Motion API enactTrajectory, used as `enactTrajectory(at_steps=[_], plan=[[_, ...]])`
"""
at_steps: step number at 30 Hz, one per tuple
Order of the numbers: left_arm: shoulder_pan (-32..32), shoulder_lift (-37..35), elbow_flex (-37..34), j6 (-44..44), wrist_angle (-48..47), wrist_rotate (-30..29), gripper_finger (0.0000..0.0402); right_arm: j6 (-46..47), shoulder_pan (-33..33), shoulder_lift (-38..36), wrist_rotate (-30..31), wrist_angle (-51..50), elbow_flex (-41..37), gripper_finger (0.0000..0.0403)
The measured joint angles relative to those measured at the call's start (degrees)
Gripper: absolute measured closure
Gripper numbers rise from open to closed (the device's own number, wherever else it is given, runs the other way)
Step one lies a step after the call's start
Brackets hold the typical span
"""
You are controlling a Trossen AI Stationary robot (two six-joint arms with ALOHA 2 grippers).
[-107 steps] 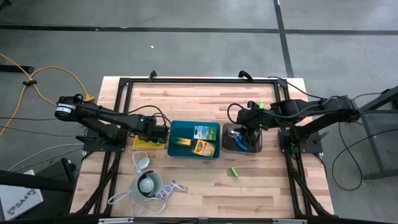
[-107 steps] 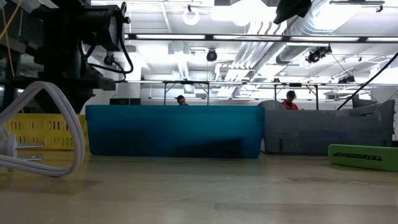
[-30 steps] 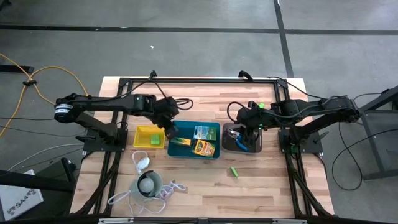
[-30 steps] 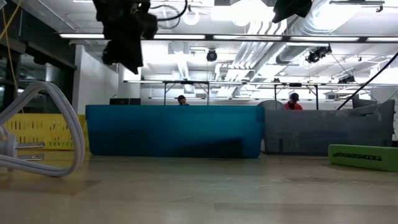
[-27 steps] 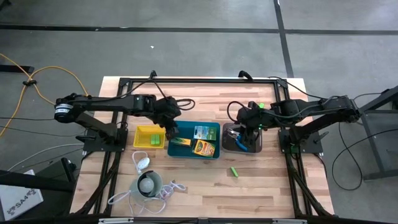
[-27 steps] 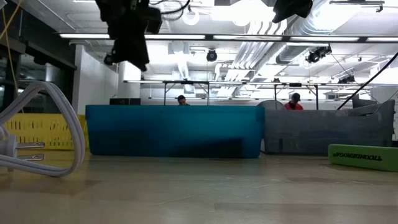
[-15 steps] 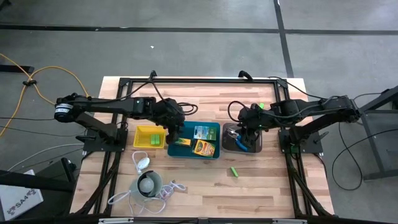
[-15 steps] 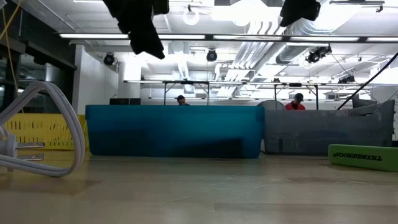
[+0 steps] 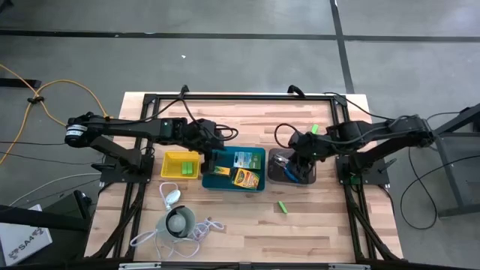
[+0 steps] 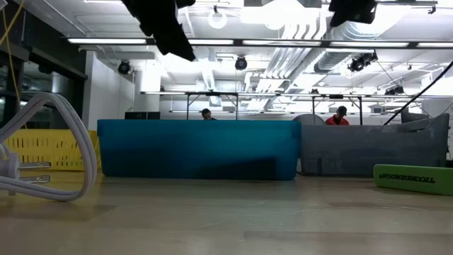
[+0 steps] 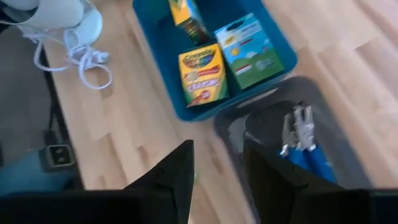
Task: Pick & Place School Supplies
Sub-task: Put the green eraser into the yellow bin
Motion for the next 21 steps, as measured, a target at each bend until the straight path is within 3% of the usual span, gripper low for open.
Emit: enactTrajectory(at_steps=[12, 21], plan=[[0.0, 0.0, 0.0, 2.1, 0.4, -1.3, 0.0275, 12.5, 11.2, 3.6, 1.1, 0.1, -0.1, 0.0275], [0.0, 0.0, 0.0, 2.0, 0.4, -1.3, 0.0275, 16.9, 15.1, 11.6, 0.9, 0.1, 0.0, 0.0275]])
